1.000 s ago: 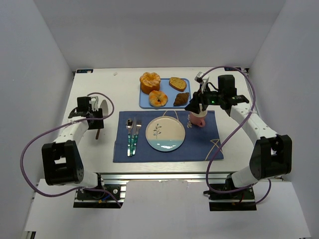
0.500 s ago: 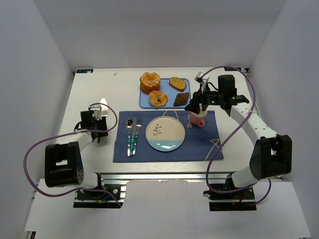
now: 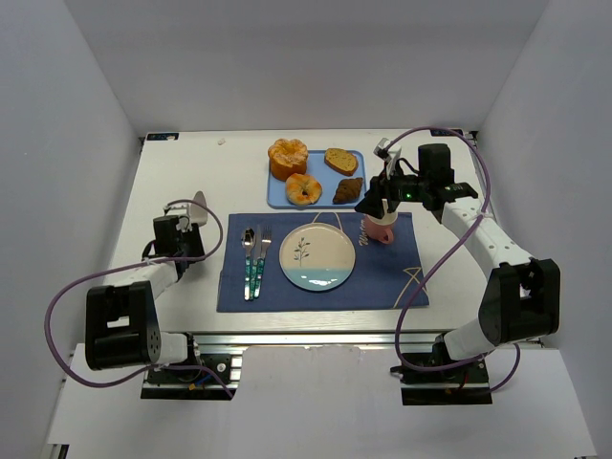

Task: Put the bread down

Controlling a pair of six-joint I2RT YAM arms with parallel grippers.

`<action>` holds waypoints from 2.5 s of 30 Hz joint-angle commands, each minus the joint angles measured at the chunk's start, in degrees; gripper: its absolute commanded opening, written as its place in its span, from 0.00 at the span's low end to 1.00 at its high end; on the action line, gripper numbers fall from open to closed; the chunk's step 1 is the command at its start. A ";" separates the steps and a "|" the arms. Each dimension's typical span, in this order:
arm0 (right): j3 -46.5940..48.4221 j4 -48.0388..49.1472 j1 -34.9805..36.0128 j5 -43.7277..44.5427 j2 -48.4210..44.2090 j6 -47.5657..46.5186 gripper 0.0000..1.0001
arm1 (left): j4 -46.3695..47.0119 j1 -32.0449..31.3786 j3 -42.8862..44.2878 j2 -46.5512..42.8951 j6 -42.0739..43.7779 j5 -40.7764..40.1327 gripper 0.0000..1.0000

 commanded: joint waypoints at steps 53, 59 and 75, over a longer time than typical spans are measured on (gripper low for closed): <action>-0.87 1.62 -0.45 0.92 -0.16 -1.07 0.66 | 1.65 0.18 -1.77 -6.21 -0.49 -3.68 0.20; -0.78 1.01 -0.80 1.45 -0.95 -1.59 0.66 | -4.30 0.18 6.63 -10.16 0.92 -0.69 0.00; 5.46 1.80 -10.90 -0.13 -0.16 3.32 0.27 | -37.36 -9.10 46.91 3.44 11.02 31.14 0.00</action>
